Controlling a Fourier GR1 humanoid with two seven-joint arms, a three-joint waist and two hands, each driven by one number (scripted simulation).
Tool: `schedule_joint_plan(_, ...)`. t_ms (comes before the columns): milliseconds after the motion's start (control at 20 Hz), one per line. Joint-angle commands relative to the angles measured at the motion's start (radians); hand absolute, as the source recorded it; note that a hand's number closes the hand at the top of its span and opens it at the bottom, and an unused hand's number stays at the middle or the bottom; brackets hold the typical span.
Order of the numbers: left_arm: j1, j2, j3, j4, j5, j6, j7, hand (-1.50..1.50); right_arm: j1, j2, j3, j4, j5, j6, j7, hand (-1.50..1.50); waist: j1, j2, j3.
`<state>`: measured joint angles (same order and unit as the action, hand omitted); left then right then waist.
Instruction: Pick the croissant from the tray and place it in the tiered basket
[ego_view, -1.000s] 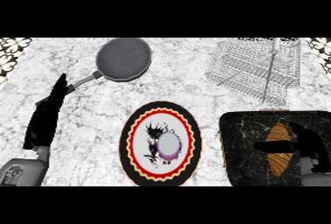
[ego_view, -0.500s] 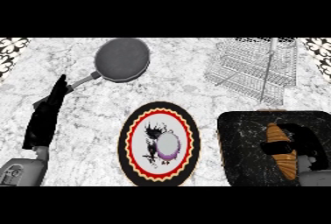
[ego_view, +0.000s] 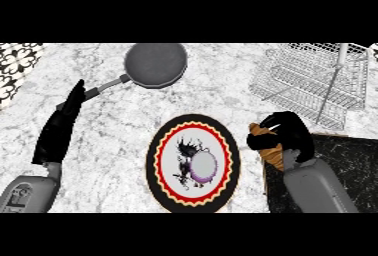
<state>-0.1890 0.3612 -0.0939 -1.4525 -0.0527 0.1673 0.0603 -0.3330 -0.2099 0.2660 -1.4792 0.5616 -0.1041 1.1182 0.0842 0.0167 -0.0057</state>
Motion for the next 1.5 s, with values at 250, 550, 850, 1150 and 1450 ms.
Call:
schedule_joint_plan(250,-0.063,-0.015,-0.01,0.031,0.001,-0.019,0.017,0.0,-0.47,0.206,0.15,0.267,0.254,-0.207,0.1,1.5,0.032,0.001,0.004)
schedule_joint_plan(550,-0.066,-0.004,0.0,0.039,-0.009,-0.015,0.039,0.0,-0.7,0.209,0.105,0.412,0.487,-0.306,0.123,1.5,-0.002,-0.005,0.003)
schedule_joint_plan(850,-0.048,0.006,0.029,0.039,-0.013,0.001,0.029,0.0,-0.952,0.209,0.009,0.533,0.602,-0.231,0.2,1.5,-0.032,-0.014,0.003)
schedule_joint_plan(1150,-0.011,-0.018,0.046,0.078,-0.015,0.015,-0.024,0.0,-1.07,0.188,-0.082,0.7,0.636,-0.112,0.131,1.5,-0.061,-0.013,0.004)
schedule_joint_plan(1450,-0.003,-0.015,0.06,0.071,-0.016,-0.003,-0.035,0.0,-1.074,0.122,-0.229,0.76,0.541,-0.211,-0.061,1.5,-0.064,-0.01,0.005)
